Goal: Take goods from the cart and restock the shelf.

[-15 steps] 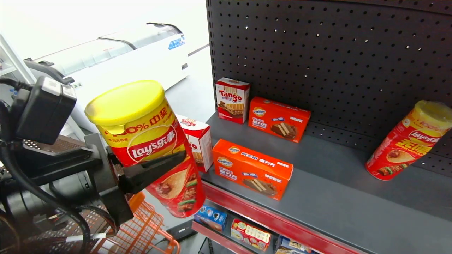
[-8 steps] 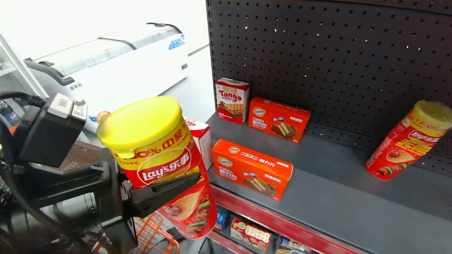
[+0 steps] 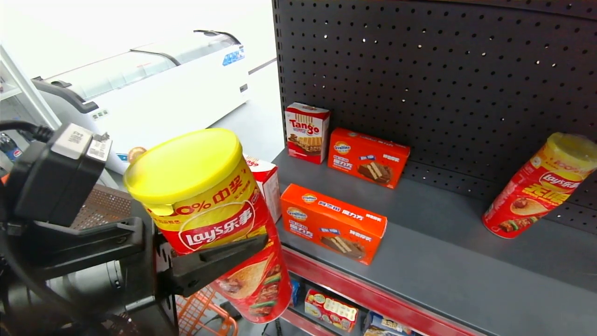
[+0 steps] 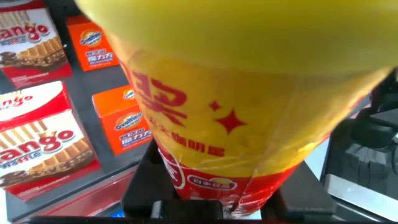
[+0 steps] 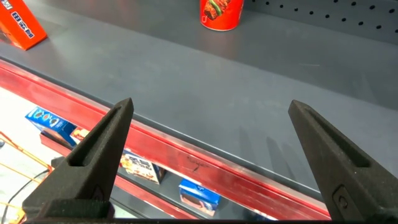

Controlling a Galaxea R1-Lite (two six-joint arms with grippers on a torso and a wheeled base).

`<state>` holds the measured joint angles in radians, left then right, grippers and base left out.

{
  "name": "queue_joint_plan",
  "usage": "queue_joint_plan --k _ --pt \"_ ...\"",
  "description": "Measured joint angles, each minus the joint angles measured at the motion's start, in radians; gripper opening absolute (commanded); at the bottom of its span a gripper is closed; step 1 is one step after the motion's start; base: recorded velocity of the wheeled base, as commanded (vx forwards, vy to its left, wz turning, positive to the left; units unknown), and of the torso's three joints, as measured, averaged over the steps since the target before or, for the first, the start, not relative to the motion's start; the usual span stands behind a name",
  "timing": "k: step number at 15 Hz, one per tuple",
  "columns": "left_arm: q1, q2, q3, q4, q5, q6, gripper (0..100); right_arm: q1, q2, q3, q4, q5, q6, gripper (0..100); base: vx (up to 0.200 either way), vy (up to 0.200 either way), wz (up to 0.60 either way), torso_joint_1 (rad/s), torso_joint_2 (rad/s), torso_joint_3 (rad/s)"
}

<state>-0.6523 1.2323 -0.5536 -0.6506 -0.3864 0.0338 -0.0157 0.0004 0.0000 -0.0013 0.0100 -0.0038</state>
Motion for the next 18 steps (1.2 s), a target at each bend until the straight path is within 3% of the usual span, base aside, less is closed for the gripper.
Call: queue_joint_plan --k 5,16,18 --pt "0.002 0.0 -0.022 -0.002 -0.011 0.0 0 -0.001 0.0 0.0 0.0 0.0 0.0 100 0.0 0.0 0.0 0.0 0.0 0.0" --pt "0.011 0.004 -0.049 0.0 -0.029 0.0 0 0.0 0.0 0.0 0.0 0.0 0.0 100 0.0 0.0 -0.6 0.002 0.0 0.003" --pt "0.011 0.004 -0.049 -0.001 -0.028 -0.001 0 0.0 0.0 0.0 0.0 0.0 0.0 100 0.0 0.0 0.0 0.0 0.0 0.0"
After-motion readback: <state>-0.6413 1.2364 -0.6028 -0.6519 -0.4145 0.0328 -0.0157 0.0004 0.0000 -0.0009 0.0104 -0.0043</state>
